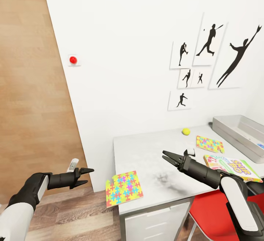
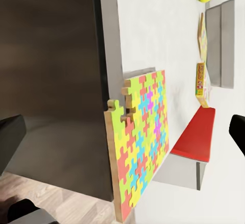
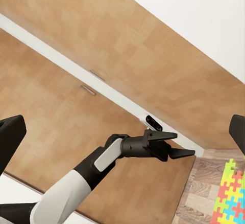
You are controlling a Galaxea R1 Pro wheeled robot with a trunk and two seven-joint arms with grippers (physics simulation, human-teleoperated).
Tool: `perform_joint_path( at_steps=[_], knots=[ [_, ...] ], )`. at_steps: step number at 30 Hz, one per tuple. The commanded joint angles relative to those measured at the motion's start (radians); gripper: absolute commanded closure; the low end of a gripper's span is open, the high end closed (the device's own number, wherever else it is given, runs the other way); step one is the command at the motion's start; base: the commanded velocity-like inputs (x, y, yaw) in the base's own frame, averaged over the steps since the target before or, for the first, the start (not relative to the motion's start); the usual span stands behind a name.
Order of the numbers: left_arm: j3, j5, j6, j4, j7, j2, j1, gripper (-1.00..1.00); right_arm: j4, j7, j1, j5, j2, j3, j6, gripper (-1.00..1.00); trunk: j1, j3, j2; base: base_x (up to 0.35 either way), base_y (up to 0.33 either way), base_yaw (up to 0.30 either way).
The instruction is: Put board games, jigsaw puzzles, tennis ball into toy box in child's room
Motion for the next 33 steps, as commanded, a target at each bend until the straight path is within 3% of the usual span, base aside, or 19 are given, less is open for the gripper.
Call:
perform_joint_path(
  at_steps=[1,13,33],
  knots=[
    [0.004,-0.007,0.008,0.000,-0.007,-0.001,-0.001,-1.00,0.000,0.006,-0.001,0.004,0.000,-0.001,0.005,-1.00,0.000,-0.001,-0.001,0.000,0.000,0.000],
    [-0.003,-0.010,0.007,0.000,-0.051,-0.013,-0.001,-1.00,0.000,0.006,-0.001,0.008,0.000,-0.001,0.005,-1.00,0.000,-0.001,-0.001,-0.060,-0.001,0.000],
    [-0.004,-0.011,0.005,0.000,-0.055,-0.013,-0.001,-1.00,0.000,0.006,-0.001,0.008,0.000,-0.001,0.005,-1.00,0.000,-0.001,-0.001,-0.130,-0.079,0.000]
  ],
)
